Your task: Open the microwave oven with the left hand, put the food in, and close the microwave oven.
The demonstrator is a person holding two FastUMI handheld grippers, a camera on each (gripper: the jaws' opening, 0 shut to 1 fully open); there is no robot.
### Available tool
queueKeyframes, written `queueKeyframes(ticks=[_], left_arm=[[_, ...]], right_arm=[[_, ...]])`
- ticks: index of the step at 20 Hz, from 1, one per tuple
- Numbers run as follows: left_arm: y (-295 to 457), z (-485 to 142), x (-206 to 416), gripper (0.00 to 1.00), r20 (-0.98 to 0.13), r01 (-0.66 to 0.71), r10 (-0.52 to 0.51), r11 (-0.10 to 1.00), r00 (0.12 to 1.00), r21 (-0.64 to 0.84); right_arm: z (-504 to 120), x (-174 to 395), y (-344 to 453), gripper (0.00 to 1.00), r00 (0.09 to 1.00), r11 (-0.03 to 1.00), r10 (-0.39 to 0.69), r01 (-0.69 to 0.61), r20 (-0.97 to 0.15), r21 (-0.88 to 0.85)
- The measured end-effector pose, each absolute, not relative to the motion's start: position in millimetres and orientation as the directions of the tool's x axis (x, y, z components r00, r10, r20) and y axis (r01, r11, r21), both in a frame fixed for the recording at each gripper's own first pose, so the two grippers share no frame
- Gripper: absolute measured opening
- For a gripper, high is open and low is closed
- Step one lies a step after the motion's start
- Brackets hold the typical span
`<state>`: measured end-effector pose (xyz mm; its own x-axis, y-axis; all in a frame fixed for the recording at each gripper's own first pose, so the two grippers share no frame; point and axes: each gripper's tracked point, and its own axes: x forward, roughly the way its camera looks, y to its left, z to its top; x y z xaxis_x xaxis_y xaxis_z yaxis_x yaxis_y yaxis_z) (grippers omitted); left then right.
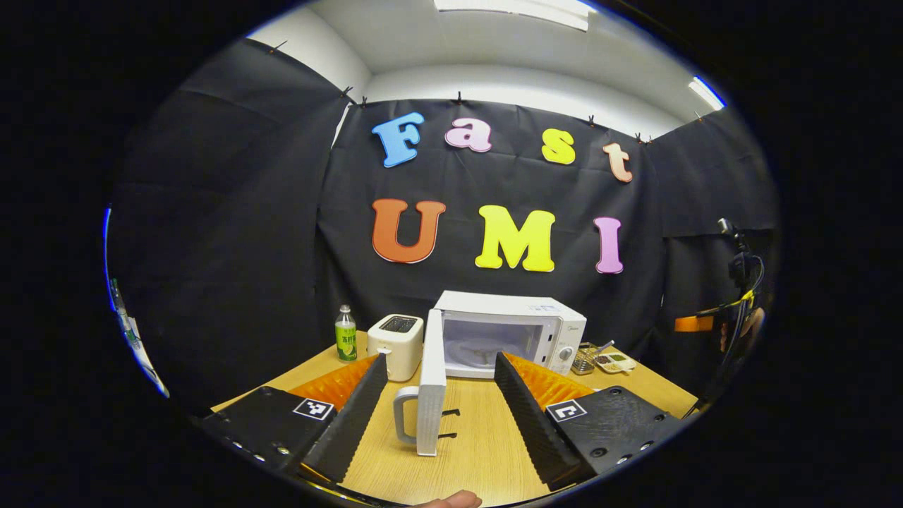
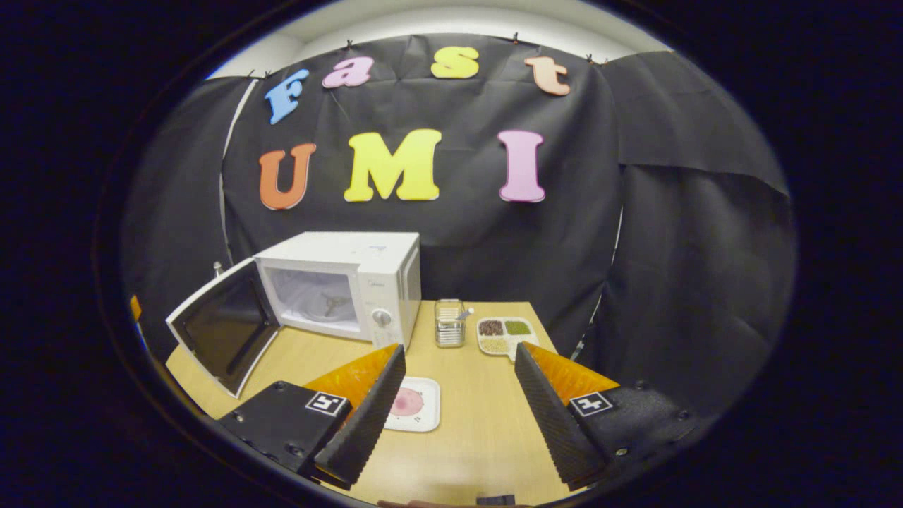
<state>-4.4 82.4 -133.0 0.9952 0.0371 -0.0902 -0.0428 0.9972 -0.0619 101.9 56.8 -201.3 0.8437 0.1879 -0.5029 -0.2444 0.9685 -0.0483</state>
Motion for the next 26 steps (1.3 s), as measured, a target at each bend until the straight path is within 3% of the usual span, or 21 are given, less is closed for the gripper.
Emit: queueKeyframes(ticks=[9,15,16,17,18,19,20,23,24,25,26], left_arm=[[59.4,-77.3,11.0,0.93,0.021,-0.025,0.026,0.999,0.999,-0.046],[31.1,-79.1,16.8,0.93,0.009,0.029,-0.028,0.999,1.0,-0.038],[23.0,-82.7,16.5,0.93,-0.006,0.057,-0.058,0.997,0.998,-0.043],[22.1,-84.0,15.7,0.93,-0.015,0.066,-0.067,0.997,0.998,-0.047],[25.1,-84.1,16.0,0.93,-0.018,0.058,-0.059,0.997,0.998,-0.046],[28.1,-81.2,14.1,0.93,-0.014,0.049,-0.05,0.998,0.999,-0.043],[30.5,-78.1,14.1,0.93,-0.008,0.044,-0.044,0.998,0.999,-0.041],[20.6,-73.3,10.2,0.93,0.014,0.08,-0.079,0.996,0.997,-0.041],[17.6,-72.6,9.0,0.93,0.017,0.091,-0.09,0.995,0.996,-0.043],[18.4,-72.8,7.7,0.93,0.02,0.096,-0.095,0.994,0.995,-0.045],[19.6,-71.8,8.4,0.93,0.023,0.092,-0.091,0.995,0.996,-0.043]], right_arm=[[-342.8,148.0,77.7,0.94,0.451,0.934,0.269,-0.337,-0.851,0.117],[-420.5,155.5,87.7,0.81,0.22,0.934,0.28,-0.29,-0.935,0.211],[-428.9,157.1,91.5,0.69,0.195,0.926,0.293,-0.301,-0.936,0.227],[-436.6,159.7,94.7,0.67,0.176,0.923,0.298,-0.304,-0.938,0.236],[-443.8,161.3,96.6,0.76,0.159,0.924,0.295,-0.301,-0.942,0.238],[-449.3,164.2,98.5,0.75,0.146,0.924,0.296,-0.296,-0.944,0.244],[-454.2,164.3,104.2,0.61,0.129,0.917,0.314,-0.299,-0.941,0.266],[-468.2,165.8,105.4,0.6,0.078,0.908,0.313,-0.316,-0.946,0.275],[-471.3,164.8,105.9,0.41,0.058,0.905,0.319,-0.317,-0.946,0.285],[-474.5,162.7,108.4,0.45,0.03,0.901,0.33,-0.307,-0.943,0.306],[-472.4,162.7,106.3,0.17,0.014,0.901,0.326,-0.306,-0.945,0.307]])
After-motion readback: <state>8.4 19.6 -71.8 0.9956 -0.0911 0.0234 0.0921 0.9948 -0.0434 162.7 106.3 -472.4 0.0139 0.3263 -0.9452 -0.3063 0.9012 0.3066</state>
